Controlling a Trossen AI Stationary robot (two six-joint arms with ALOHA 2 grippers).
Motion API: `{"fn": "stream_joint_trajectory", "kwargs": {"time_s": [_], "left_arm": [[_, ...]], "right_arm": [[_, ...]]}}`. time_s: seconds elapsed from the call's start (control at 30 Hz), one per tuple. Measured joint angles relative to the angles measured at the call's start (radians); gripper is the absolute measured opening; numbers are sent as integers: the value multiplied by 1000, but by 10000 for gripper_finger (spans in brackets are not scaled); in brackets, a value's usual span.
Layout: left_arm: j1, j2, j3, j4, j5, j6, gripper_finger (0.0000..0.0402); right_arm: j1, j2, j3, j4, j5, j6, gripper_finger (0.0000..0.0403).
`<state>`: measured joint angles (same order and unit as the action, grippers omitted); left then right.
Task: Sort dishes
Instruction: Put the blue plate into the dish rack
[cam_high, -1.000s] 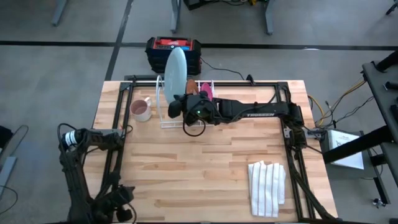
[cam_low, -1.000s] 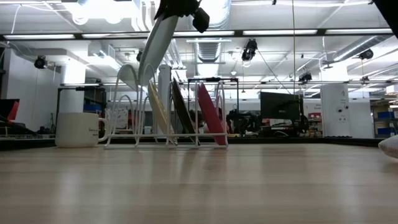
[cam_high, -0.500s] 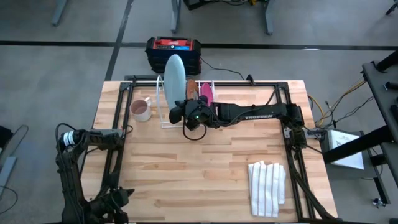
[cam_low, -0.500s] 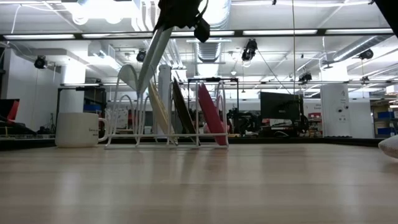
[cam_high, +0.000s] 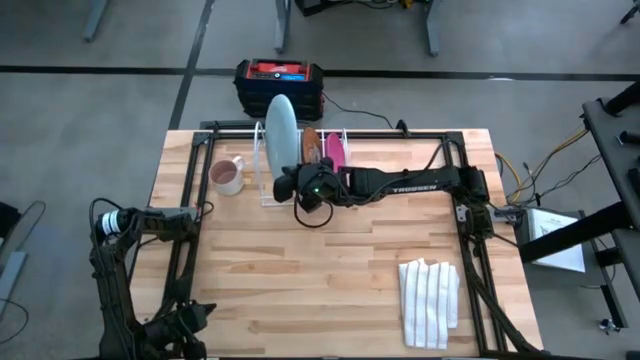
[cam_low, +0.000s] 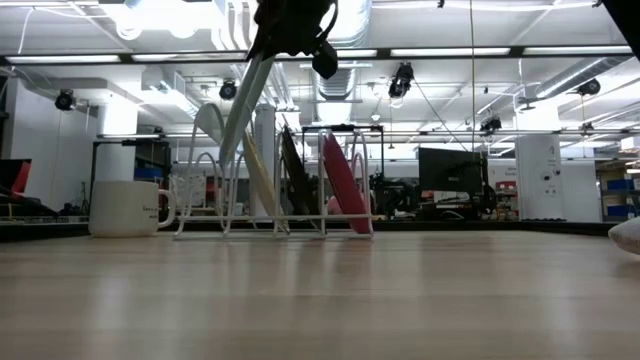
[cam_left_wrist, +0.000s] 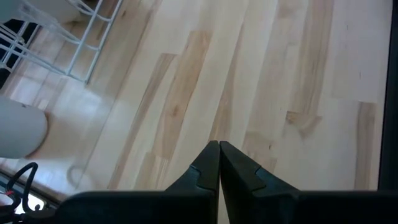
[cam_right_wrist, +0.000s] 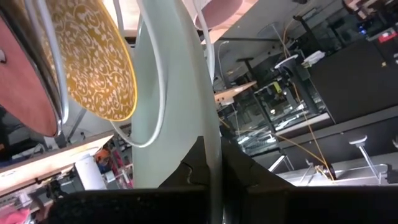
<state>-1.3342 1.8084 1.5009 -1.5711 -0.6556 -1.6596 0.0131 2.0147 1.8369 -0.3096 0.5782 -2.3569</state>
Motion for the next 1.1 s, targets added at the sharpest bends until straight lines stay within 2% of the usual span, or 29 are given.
{"fn": "stream_joint_trajectory", "kwargs": {"time_s": [0.33,0.67,0.87,1.1], "left_arm": [[0,0,-6,0,0,0,0],[0,0,-6,0,-12,1,0],[0,0,-6,0,-13,1,0],[0,0,-6,0,-14,1,0]], "right_arm": [[-1,0,-13,-4,-87,107,0],[0,84,-13,12,-88,89,0],[0,147,-13,69,-25,32,0],[-1,173,-13,90,-18,18,0]]}}
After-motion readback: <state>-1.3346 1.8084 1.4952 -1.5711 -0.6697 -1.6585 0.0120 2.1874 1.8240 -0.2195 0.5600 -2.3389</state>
